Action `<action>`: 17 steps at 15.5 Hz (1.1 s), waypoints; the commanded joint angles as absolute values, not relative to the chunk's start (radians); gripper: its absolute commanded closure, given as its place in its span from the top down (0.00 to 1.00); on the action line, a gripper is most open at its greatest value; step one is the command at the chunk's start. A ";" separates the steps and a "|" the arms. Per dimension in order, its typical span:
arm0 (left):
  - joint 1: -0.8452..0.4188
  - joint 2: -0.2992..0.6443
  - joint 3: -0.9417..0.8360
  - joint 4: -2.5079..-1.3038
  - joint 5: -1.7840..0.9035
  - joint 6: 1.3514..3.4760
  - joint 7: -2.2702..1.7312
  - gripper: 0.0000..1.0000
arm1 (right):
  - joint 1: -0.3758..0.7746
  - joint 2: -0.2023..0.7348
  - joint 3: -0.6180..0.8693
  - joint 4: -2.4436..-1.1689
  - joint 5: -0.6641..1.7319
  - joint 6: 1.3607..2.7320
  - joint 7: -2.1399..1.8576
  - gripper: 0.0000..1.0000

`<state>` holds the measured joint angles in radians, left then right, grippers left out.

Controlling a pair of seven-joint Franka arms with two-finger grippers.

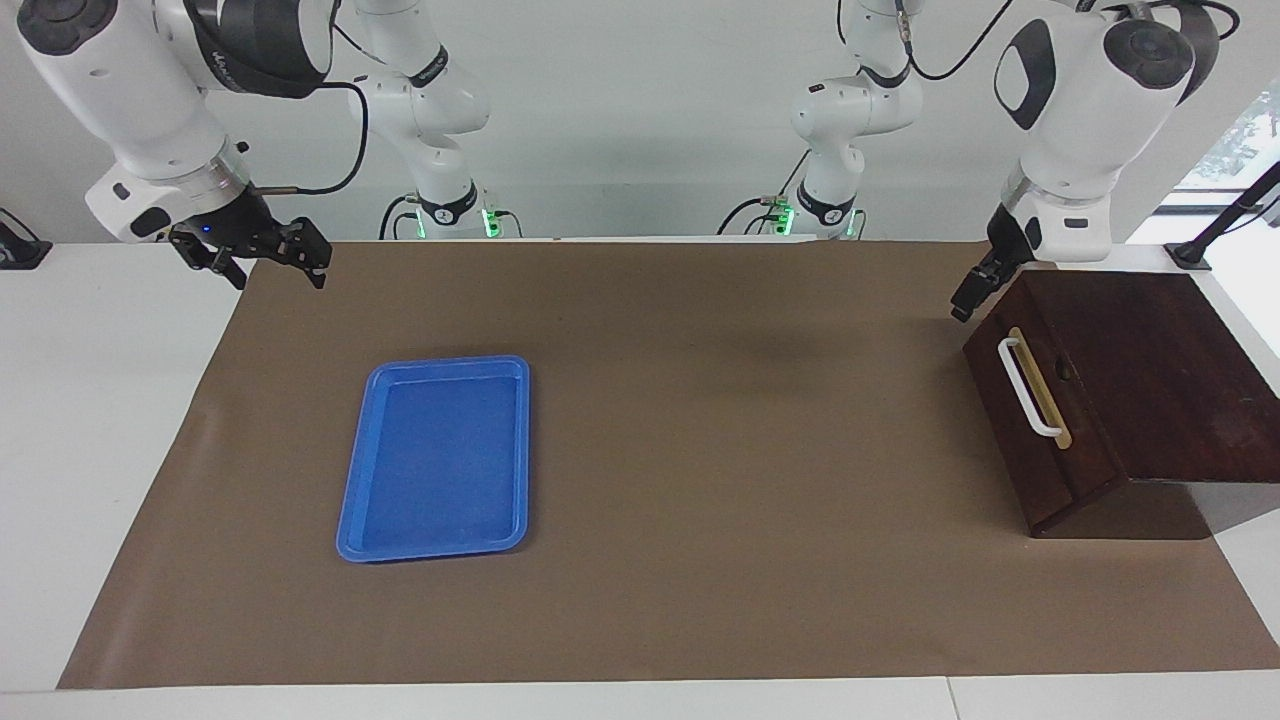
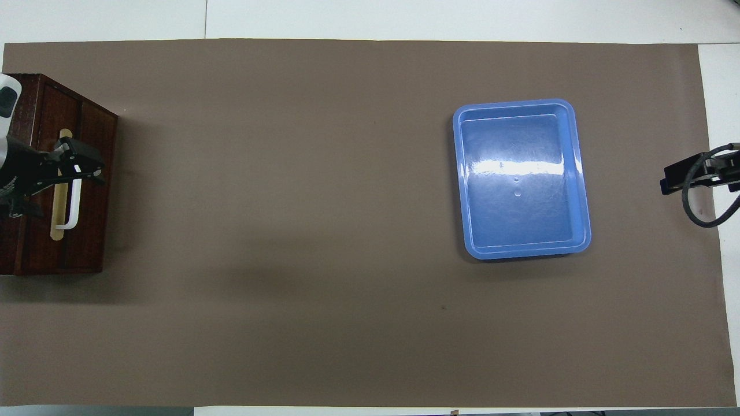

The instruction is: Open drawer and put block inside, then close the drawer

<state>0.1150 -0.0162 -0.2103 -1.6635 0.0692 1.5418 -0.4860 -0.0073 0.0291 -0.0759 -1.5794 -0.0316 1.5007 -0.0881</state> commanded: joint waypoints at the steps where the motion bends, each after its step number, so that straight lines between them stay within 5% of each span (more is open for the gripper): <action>1: 0.063 0.017 -0.186 -1.644 0.052 1.480 -0.268 1.00 | -0.021 0.011 -0.074 -1.592 -0.038 1.499 -0.104 1.00; 8: 0.002 0.057 -0.136 -1.559 -0.018 1.450 -0.106 1.00 | -0.020 0.011 -0.074 -1.592 -0.038 1.499 -0.104 1.00; 17: 0.000 0.031 -0.087 -1.612 -0.017 1.486 -0.032 1.00 | -0.020 0.011 -0.074 -1.592 -0.038 1.499 -0.104 1.00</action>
<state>0.0190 0.0474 -0.1046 -1.5857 -0.0014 1.4811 -0.0496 -0.0114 0.0250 -0.0795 -1.5794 -0.0316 1.4999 -0.0881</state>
